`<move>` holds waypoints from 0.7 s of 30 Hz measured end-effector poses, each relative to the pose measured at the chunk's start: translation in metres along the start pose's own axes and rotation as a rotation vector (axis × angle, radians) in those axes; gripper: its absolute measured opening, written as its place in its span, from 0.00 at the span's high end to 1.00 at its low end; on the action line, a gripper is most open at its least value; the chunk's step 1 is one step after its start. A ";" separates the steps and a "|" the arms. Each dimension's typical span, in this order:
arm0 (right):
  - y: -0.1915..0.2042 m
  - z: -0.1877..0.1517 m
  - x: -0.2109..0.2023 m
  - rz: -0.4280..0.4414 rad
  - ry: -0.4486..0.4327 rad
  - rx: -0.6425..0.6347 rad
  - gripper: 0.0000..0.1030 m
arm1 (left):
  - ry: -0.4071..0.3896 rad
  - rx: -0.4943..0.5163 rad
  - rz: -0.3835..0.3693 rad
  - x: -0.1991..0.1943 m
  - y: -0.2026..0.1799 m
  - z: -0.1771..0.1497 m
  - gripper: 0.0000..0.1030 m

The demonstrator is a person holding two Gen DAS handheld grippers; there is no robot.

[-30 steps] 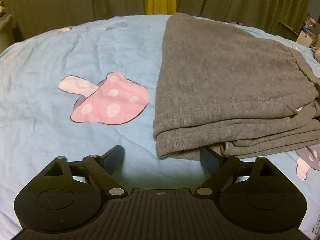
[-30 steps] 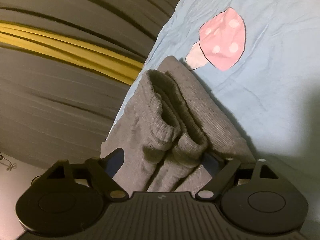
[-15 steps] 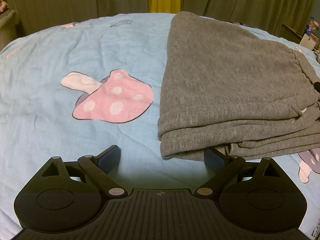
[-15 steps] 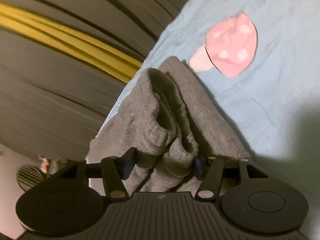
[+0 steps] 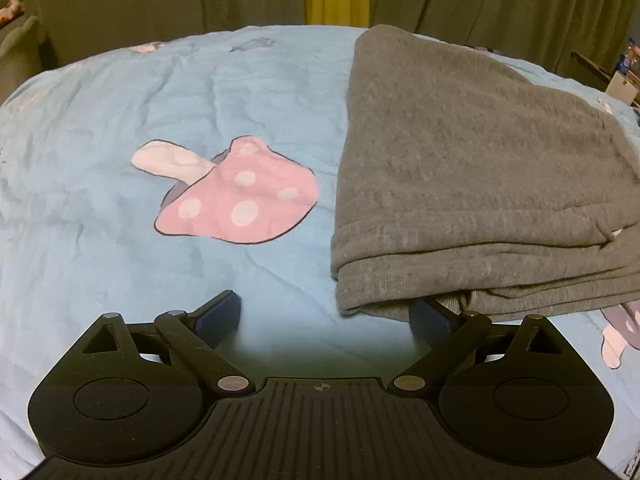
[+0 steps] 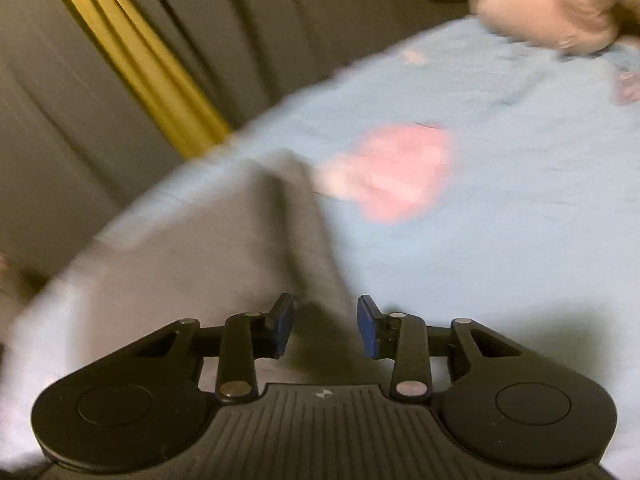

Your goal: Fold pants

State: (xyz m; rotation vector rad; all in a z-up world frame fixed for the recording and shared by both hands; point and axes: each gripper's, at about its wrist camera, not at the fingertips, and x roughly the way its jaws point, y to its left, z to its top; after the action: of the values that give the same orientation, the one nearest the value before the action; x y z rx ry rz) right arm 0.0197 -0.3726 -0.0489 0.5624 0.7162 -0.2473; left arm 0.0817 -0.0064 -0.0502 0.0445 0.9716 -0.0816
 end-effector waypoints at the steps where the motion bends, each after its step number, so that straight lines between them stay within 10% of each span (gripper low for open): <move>1: -0.005 0.000 -0.001 0.006 0.007 0.024 0.66 | -0.005 -0.002 0.005 -0.001 0.000 0.000 0.06; 7: 0.014 -0.003 -0.035 0.045 -0.118 -0.098 0.48 | -0.062 -0.121 -0.019 -0.016 0.017 0.000 0.06; 13: 0.043 -0.004 -0.034 0.048 -0.162 -0.215 0.33 | -0.350 -0.217 -0.079 -0.064 0.027 -0.004 0.08; 15: 0.054 -0.005 -0.031 0.027 -0.182 -0.258 0.12 | -0.429 -0.238 -0.078 -0.076 0.027 -0.003 0.05; 18: 0.060 -0.010 -0.020 -0.024 -0.157 -0.304 0.04 | -0.334 -0.224 -0.046 -0.061 0.021 0.007 0.02; 21: 0.053 -0.016 0.019 -0.124 0.099 -0.339 0.04 | -0.177 -0.162 -0.011 -0.030 0.009 0.016 0.02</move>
State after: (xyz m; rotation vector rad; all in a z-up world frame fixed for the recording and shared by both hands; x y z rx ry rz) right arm 0.0461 -0.3209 -0.0505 0.2082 0.8695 -0.2081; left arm 0.0793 0.0033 -0.0164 -0.1154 0.7990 -0.0159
